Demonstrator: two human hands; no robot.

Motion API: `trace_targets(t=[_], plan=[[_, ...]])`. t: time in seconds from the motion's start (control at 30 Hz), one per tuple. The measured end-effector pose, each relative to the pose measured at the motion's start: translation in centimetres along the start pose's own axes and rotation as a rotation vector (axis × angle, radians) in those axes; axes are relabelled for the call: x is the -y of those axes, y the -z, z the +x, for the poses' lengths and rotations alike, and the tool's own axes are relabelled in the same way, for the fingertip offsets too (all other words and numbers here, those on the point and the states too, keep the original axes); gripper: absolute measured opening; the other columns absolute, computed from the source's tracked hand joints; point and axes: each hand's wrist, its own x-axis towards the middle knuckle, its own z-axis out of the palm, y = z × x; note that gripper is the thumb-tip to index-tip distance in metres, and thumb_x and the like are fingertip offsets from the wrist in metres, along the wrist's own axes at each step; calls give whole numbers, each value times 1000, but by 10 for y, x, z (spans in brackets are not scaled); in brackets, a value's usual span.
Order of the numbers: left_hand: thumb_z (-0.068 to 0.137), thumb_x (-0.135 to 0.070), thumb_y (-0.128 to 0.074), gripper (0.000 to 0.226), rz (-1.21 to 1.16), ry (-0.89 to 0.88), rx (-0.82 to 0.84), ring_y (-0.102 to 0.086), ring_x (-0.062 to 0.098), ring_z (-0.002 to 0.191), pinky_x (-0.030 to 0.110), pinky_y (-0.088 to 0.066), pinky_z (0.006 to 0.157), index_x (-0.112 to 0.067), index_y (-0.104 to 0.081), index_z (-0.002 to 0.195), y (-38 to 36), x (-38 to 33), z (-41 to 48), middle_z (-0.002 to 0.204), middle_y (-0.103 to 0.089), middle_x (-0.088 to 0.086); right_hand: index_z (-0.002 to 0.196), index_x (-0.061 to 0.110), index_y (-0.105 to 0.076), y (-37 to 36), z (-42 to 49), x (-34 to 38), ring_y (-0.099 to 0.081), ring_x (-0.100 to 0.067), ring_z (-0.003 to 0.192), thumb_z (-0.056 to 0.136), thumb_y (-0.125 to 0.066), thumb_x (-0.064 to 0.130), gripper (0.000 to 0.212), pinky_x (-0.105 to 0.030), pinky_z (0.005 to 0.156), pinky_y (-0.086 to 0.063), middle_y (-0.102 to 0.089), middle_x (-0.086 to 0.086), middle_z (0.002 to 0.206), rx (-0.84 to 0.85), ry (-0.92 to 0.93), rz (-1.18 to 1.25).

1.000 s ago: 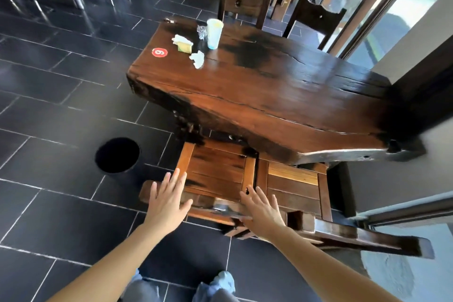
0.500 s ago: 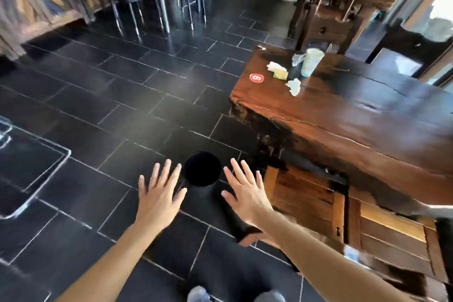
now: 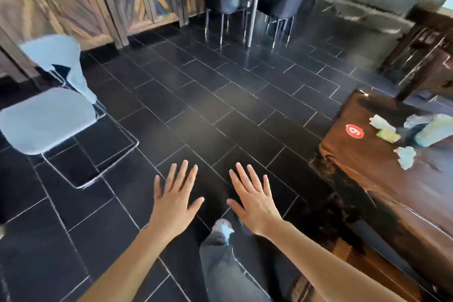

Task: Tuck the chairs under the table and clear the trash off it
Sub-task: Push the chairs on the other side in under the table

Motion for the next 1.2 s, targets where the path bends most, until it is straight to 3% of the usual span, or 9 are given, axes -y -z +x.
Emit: trace_targets(t=[0.17,0.27,0.4,0.5,0.73,1.0,1.2], plan=[[89,-48,-47,78,85,0,-66,17,20,141,55,6,111,-30,1,148,27,29,118,158,5,-1,150,30,10,35,121,-21,31,-15,140,92,-17,57,70,-51,116,10,28,13,152,-48,41,-2],[91,-50,-42,77,128,-35,-48,24,19,139,52,12,110,-31,8,146,45,31,186,157,13,-3,150,30,10,62,185,-34,32,-15,138,87,-8,60,72,-52,116,9,27,12,153,-110,33,18],[91,-46,-44,76,107,-74,-123,19,19,141,50,12,109,-29,4,147,66,23,273,158,8,-1,152,28,6,99,247,-59,29,-15,141,98,-28,50,67,-51,117,9,19,6,159,-160,-2,47],[92,-44,-45,77,82,-104,-144,20,18,140,51,9,109,-29,7,147,73,6,334,158,9,-2,152,27,6,121,283,-84,27,-17,142,99,-30,49,67,-49,118,7,18,5,159,-185,-21,54],[91,-52,-37,76,81,-317,-85,25,18,139,50,15,107,-29,12,146,75,-63,503,156,16,-5,152,30,2,173,377,-181,24,-19,144,98,-30,51,66,-46,114,14,16,9,159,-326,-191,46],[92,-54,-31,74,38,-451,-28,29,17,138,50,17,108,-30,13,146,74,-133,732,155,20,-5,152,30,5,247,517,-319,28,-18,142,99,-29,50,66,-48,117,12,18,7,159,-323,-379,16],[93,-52,-31,72,2,-639,30,24,17,141,55,10,112,-29,10,147,75,-251,886,156,18,-7,151,30,5,305,566,-442,28,-15,141,99,-33,48,67,-46,115,13,19,9,158,-409,-620,27]])
